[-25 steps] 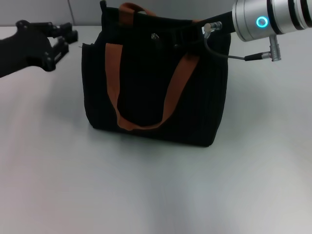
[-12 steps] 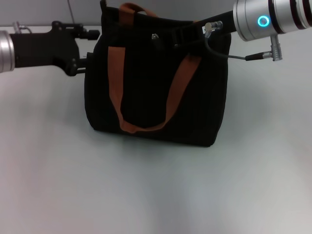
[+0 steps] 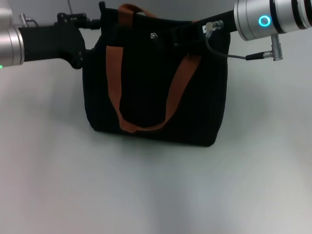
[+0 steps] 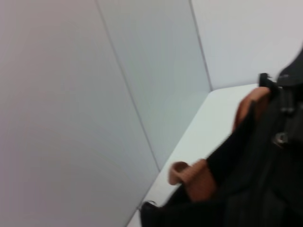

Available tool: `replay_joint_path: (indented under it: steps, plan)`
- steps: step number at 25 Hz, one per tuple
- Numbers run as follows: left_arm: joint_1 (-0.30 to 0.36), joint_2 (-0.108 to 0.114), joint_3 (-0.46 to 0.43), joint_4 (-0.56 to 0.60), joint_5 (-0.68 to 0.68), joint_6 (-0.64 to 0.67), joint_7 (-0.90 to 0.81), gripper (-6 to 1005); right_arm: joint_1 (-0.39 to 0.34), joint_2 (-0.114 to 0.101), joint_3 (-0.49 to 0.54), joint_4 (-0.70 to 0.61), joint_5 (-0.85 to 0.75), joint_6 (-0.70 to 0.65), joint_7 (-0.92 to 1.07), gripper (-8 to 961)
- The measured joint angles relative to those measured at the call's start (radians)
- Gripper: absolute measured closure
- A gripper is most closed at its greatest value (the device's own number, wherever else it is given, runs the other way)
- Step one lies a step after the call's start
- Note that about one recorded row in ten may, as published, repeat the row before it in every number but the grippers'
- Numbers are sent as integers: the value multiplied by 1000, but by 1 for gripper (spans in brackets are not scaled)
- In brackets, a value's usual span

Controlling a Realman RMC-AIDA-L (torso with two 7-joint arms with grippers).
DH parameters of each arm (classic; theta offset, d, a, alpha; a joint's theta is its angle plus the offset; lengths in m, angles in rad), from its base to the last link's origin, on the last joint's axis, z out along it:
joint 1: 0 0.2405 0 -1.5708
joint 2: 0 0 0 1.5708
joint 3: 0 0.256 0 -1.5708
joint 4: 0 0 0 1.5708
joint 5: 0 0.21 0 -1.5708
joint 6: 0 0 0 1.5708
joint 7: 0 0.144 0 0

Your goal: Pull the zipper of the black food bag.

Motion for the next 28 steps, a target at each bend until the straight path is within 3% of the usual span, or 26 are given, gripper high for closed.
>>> replay_joint_path:
  steps: [4, 10, 15, 23, 28]
  plan:
    - [24, -8, -5, 15, -6, 25, 44, 229, 0, -1, 0, 5, 2, 1, -1, 953]
    - [33, -24, -3, 32, -8, 28, 45, 438, 1, -2, 0, 10, 2, 1, -1, 953]
    - [35, -31, -8, 38, -29, 40, 46, 685, 2, -2, 0, 10, -1, 1, -1, 953]
    - [69, -35, -2, 77, -103, 71, 47, 911, 15, -3, 3, 10, -38, -1, 23, 953]
    - [86, -43, -7, 104, -112, 83, 47, 962, 15, -3, 23, 0, -91, -15, 56, 953]
